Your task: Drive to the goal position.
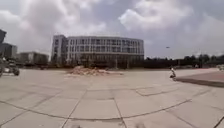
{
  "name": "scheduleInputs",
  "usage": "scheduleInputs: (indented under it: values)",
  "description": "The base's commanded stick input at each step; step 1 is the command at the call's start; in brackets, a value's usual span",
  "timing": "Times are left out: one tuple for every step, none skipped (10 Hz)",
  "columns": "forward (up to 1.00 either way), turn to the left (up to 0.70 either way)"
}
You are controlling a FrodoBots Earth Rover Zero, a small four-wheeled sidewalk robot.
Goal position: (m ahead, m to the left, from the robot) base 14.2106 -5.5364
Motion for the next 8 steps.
scheduleInputs:
  values:
    - [0.6, 0.0]
    - [0.6, 0.0]
    - [0.6, 0.0]
    - [0.6, 0.0]
    - [0.6, 0.0]
    - [0.6, 0.0]
    - [0.6, 0.0]
    - [0.6, 0.0]
